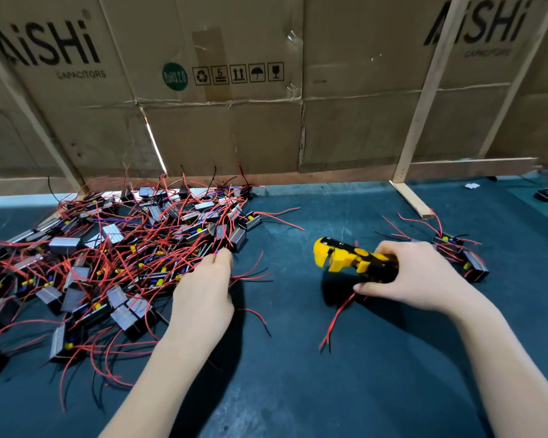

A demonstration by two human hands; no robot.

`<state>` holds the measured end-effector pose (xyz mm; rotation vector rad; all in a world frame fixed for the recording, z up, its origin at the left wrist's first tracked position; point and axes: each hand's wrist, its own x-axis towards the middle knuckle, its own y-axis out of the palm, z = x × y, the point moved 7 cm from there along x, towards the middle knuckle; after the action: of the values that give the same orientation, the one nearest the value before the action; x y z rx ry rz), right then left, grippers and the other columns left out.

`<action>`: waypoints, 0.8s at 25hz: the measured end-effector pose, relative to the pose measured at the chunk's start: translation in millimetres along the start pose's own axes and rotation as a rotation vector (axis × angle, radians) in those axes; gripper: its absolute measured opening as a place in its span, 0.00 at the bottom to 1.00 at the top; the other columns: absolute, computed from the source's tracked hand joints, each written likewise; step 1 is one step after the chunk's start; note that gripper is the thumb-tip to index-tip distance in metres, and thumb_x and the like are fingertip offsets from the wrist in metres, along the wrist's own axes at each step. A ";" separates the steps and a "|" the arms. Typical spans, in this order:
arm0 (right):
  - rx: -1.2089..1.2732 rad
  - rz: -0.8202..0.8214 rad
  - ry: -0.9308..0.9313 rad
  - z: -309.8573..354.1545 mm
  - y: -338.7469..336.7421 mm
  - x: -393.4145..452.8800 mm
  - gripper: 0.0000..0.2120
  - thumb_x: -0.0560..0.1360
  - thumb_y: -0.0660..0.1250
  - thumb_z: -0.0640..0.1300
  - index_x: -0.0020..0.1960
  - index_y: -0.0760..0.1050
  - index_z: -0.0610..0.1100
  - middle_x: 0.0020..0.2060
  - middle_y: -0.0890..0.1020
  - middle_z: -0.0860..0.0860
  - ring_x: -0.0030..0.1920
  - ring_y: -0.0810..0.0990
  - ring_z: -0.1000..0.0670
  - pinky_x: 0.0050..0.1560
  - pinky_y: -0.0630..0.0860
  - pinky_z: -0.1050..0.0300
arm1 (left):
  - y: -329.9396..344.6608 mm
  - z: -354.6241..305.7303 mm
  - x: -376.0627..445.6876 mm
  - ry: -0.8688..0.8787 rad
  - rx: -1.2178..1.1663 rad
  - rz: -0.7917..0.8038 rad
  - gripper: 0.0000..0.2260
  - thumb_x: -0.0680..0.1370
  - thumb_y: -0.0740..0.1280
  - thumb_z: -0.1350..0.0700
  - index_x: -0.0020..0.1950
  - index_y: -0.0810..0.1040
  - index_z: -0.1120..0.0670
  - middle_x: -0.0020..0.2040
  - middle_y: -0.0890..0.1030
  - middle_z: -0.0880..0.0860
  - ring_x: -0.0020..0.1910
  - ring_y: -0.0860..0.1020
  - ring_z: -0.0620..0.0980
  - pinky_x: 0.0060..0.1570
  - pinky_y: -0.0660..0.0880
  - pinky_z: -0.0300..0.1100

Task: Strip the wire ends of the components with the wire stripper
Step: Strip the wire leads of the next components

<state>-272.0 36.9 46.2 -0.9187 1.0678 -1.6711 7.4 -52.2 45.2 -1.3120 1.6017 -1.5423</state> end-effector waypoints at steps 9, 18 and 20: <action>-0.007 -0.711 0.379 -52.6 -51.3 -15.9 0.20 0.70 0.71 0.60 0.45 0.74 0.42 0.42 0.79 0.42 0.47 0.77 0.37 0.51 0.68 0.45 | -0.6 -33.8 -5.6 0.188 -0.922 -0.057 0.18 0.69 0.75 0.67 0.50 0.79 0.46 0.51 0.80 0.40 0.38 0.83 0.41 0.41 0.77 0.42; 0.128 -0.822 0.215 -26.9 -51.6 -17.6 0.18 0.70 0.73 0.56 0.46 0.75 0.41 0.40 0.78 0.45 0.44 0.77 0.39 0.48 0.69 0.44 | -64.7 17.1 -8.7 0.170 -0.500 -0.744 0.03 0.74 0.74 0.59 0.44 0.85 0.51 0.46 0.83 0.51 0.50 0.77 0.53 0.55 0.72 0.43; 0.199 -0.825 0.183 -23.8 -50.0 -17.5 0.18 0.69 0.74 0.55 0.44 0.74 0.42 0.38 0.77 0.47 0.42 0.76 0.41 0.48 0.72 0.42 | -64.1 3.7 -9.1 0.240 -0.886 -0.561 0.05 0.75 0.71 0.53 0.46 0.84 0.42 0.43 0.84 0.48 0.46 0.81 0.43 0.51 0.75 0.33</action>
<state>-303.4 69.4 82.7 -1.1753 0.6331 -2.5219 31.1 -36.9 103.6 -2.2608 2.3526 -1.3333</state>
